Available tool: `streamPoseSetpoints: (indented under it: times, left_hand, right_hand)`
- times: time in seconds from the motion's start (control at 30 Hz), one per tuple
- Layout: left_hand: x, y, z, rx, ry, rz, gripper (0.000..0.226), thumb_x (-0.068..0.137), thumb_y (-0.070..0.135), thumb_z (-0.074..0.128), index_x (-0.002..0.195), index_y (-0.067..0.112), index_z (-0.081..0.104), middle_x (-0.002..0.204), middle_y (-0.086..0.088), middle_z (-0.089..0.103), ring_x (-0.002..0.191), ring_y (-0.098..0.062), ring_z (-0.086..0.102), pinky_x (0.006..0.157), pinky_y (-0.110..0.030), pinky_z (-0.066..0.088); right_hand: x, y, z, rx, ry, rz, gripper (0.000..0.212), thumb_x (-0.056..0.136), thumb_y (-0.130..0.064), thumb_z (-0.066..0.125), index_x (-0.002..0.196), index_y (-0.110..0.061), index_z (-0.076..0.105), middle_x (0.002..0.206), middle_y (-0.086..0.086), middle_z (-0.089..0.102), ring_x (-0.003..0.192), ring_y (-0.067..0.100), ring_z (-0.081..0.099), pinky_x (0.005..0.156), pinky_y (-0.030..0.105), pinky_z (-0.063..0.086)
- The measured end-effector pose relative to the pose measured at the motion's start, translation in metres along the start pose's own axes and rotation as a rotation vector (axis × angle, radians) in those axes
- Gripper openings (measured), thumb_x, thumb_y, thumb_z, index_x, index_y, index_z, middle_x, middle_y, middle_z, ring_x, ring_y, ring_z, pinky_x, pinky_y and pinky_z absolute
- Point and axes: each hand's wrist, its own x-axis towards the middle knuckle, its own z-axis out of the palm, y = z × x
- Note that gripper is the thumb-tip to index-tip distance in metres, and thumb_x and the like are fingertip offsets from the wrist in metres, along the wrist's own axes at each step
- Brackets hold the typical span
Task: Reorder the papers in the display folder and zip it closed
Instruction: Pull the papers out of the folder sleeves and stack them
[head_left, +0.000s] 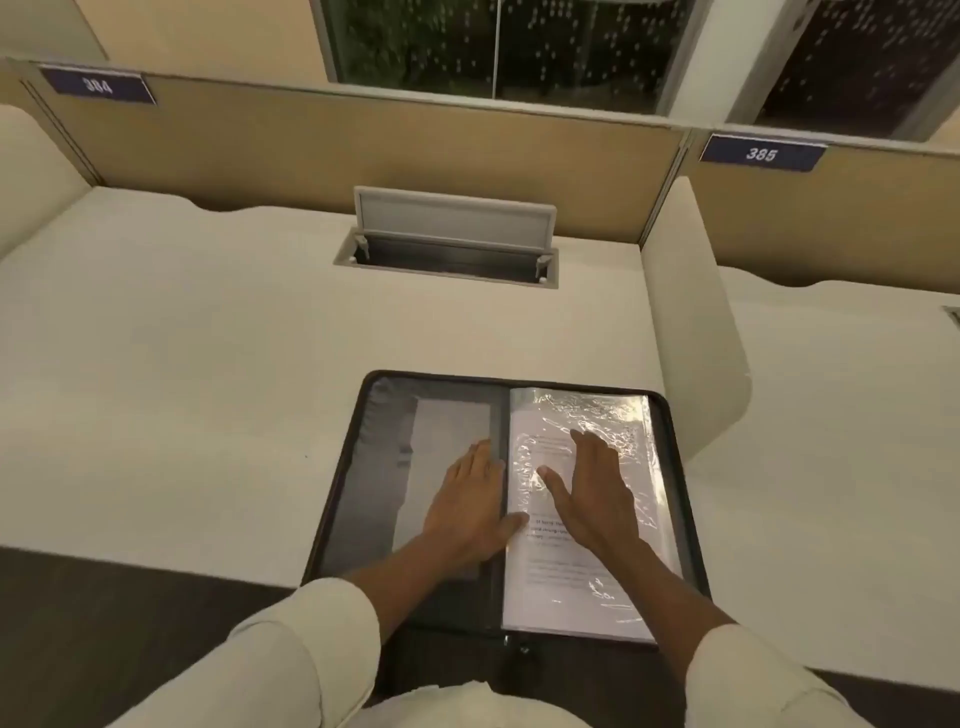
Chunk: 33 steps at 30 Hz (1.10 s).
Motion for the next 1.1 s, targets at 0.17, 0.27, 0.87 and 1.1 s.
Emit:
streamPoseSetpoints:
  times: [0.17, 0.27, 0.87, 1.1]
  left_hand:
    - [-0.002, 0.014, 0.023, -0.07, -0.009, -0.023, 0.109, 0.087, 0.084, 0.055, 0.166, 0.023, 0.012, 0.179, 0.001, 0.0, 0.165, -0.023, 0.002, 0.127, -0.038, -0.001]
    - [0.001, 0.019, 0.031, -0.068, 0.001, -0.053, 0.118, 0.085, 0.085, 0.058, 0.167, 0.019, 0.004, 0.178, 0.0, -0.009, 0.164, -0.022, -0.005, 0.124, -0.035, -0.007]
    - [0.004, 0.025, 0.035, -0.077, 0.016, -0.1, 0.111, 0.081, 0.08, 0.068, 0.163, 0.023, 0.019, 0.178, 0.003, -0.002, 0.164, -0.02, -0.003, 0.13, -0.041, 0.002]
    - [0.015, 0.03, 0.021, 0.051, -0.015, -0.065, 0.098, 0.091, 0.072, 0.065, 0.161, 0.017, 0.025, 0.174, -0.004, 0.014, 0.162, -0.027, 0.013, 0.13, -0.042, 0.014]
  right_hand:
    - [0.004, 0.03, 0.003, -0.068, -0.019, 0.003, 0.074, 0.1, -0.06, 0.055, 0.158, -0.02, 0.035, 0.167, 0.005, 0.034, 0.153, 0.027, 0.031, 0.123, 0.051, 0.034]
    - [0.019, 0.045, -0.002, -0.101, -0.024, -0.017, 0.069, 0.099, -0.058, 0.059, 0.153, -0.018, 0.044, 0.163, 0.006, 0.04, 0.15, 0.027, 0.034, 0.122, 0.05, 0.034]
    - [0.108, 0.074, -0.048, -0.29, -0.083, -0.14, 0.068, 0.089, -0.047, 0.077, 0.144, -0.018, 0.051, 0.139, 0.005, 0.066, 0.131, 0.029, 0.058, 0.116, 0.051, 0.033]
    - [0.114, 0.045, -0.065, -0.249, 0.003, -0.134, 0.05, 0.092, -0.044, 0.075, 0.138, -0.029, 0.062, 0.118, 0.004, 0.072, 0.118, 0.031, 0.058, 0.106, 0.047, 0.034]
